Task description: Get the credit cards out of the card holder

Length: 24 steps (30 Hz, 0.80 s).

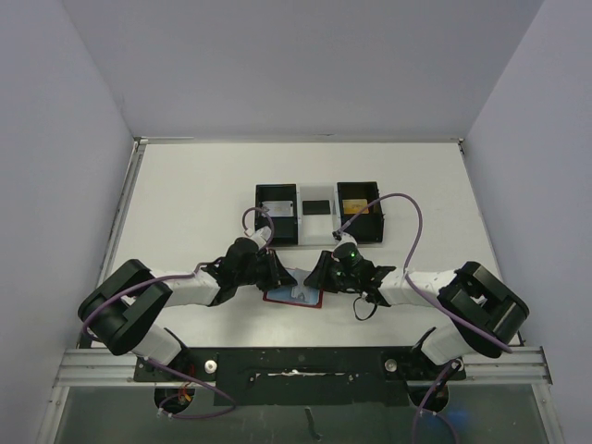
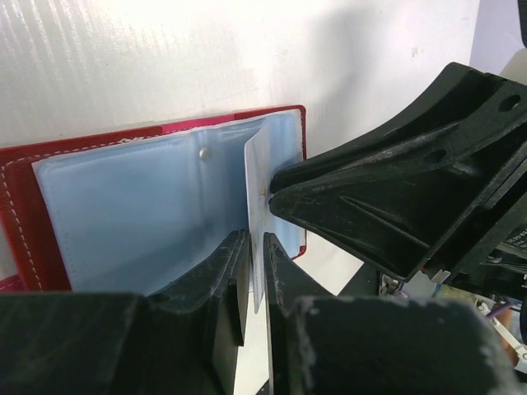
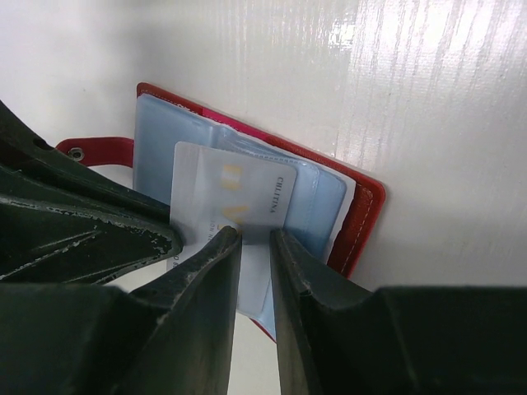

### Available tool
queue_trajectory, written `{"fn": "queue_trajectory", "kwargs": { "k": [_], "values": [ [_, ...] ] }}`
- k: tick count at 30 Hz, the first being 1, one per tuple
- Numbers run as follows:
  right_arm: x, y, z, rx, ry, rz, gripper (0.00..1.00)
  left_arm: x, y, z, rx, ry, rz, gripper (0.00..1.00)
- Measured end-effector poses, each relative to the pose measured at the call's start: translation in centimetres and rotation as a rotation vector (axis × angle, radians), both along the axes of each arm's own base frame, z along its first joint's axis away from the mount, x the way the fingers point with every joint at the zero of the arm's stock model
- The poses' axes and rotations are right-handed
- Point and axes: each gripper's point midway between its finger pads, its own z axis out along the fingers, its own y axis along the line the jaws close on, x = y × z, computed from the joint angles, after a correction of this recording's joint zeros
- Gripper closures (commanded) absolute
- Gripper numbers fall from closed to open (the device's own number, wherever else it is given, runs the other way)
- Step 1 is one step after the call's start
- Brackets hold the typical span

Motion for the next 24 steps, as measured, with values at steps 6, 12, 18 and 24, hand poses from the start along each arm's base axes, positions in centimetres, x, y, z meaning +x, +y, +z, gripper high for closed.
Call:
{"fn": "queue_trajectory", "kwargs": {
  "k": [6, 12, 18, 24],
  "values": [
    [0.08, -0.07, 0.01, -0.002, -0.002, -0.006, 0.76, -0.14, -0.12, 0.15, -0.017, 0.004, -0.006, 0.89],
    [0.11, -0.14, 0.05, -0.002, -0.005, -0.009, 0.76, -0.37, -0.37, -0.07, -0.029, 0.019, -0.022, 0.95],
    [0.13, -0.21, 0.07, -0.004, -0.007, -0.012, 0.75, -0.38, -0.28, -0.13, -0.025, 0.022, -0.019, 1.00],
    [0.14, -0.30, 0.14, -0.006, -0.009, -0.011, 0.74, -0.17, 0.05, 0.20, -0.020, 0.016, -0.005, 1.00]
  ]
}}
